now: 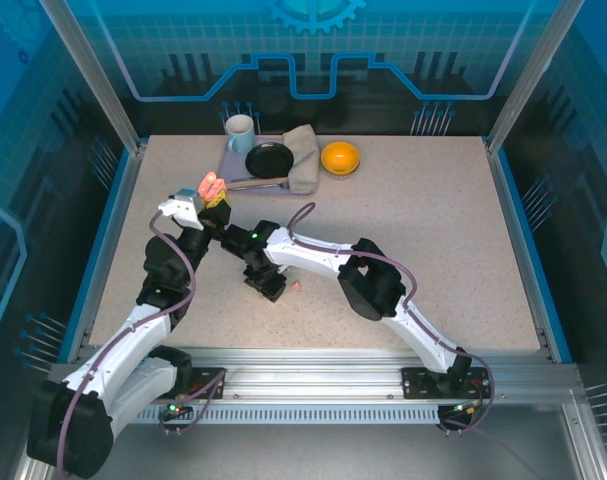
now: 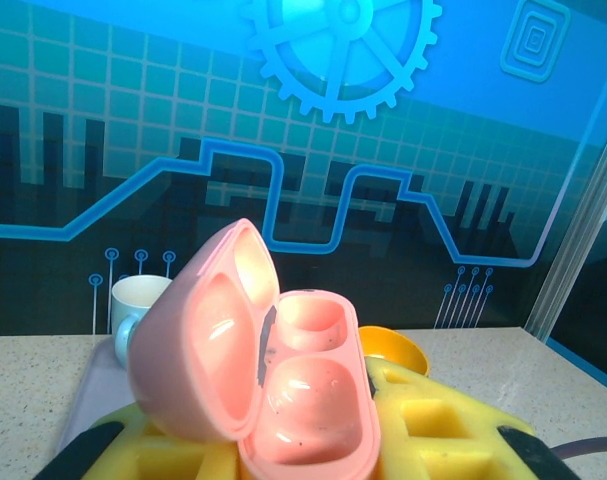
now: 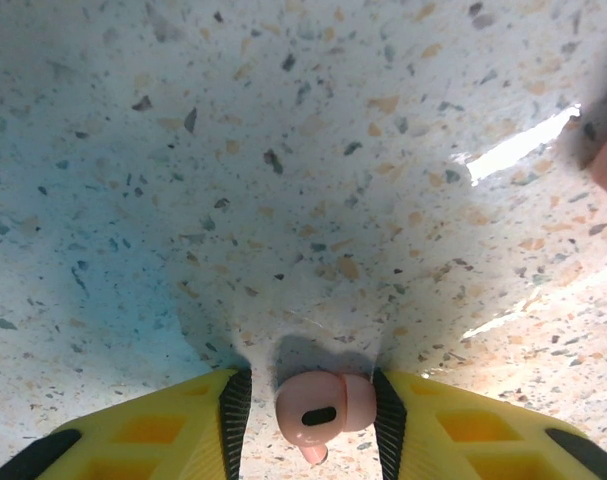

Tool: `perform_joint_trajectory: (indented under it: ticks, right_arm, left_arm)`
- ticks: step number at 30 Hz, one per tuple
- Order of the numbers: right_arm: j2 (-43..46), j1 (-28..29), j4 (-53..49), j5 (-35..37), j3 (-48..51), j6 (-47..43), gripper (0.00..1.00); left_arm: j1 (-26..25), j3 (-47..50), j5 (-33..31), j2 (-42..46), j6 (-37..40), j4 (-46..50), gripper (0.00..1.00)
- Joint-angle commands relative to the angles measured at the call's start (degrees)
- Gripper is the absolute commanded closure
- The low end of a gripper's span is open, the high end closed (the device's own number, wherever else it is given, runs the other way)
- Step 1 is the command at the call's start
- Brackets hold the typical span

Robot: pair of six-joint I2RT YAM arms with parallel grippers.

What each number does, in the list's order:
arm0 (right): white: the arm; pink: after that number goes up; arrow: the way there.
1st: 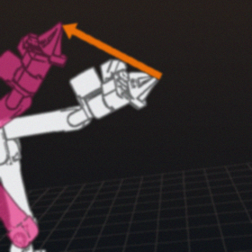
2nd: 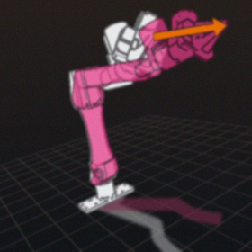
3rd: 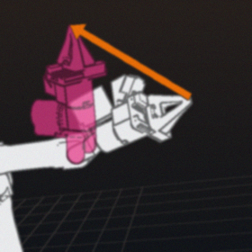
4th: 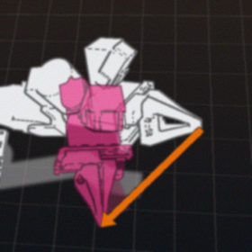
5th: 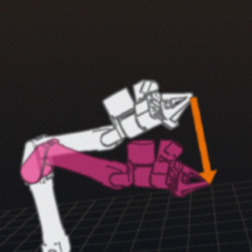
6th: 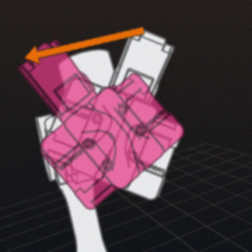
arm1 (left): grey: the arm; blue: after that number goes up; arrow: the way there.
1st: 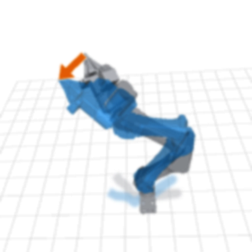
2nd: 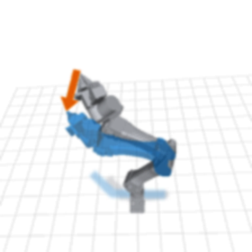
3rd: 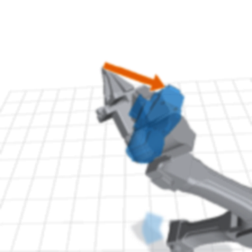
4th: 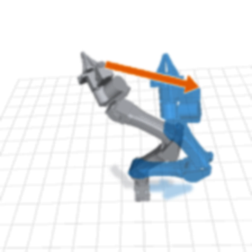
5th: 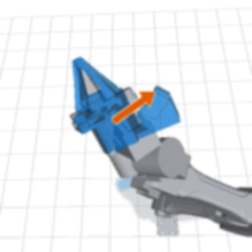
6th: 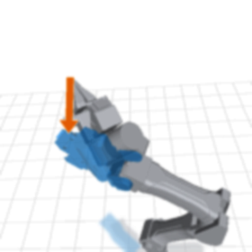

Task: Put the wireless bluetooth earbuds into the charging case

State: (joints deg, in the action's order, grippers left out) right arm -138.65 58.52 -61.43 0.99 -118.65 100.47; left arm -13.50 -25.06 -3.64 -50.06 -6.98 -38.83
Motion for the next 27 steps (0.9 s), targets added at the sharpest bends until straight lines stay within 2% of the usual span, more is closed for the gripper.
perform_joint_trajectory:
  ticks: [1, 15, 27]
  right_arm:
    - [0.57, -0.39, -1.98, 2.17, 1.84, -0.66, 0.59]
    - [0.75, -0.95, -1.85, 3.24, 2.36, -1.64, 0.66]
    - [3.46, -1.04, -0.9, 6.29, 3.87, -9.06, 0.73]
  left_arm:
    - [0.58, -1.16, 0.32, 1.03, 0.32, -0.44, 1.0]
    - [0.6, -1.71, 0.93, 1.02, 0.04, 0.22, 1.0]
    - [0.62, -2.77, 1.84, 1.06, -0.56, 1.75, 1.0]
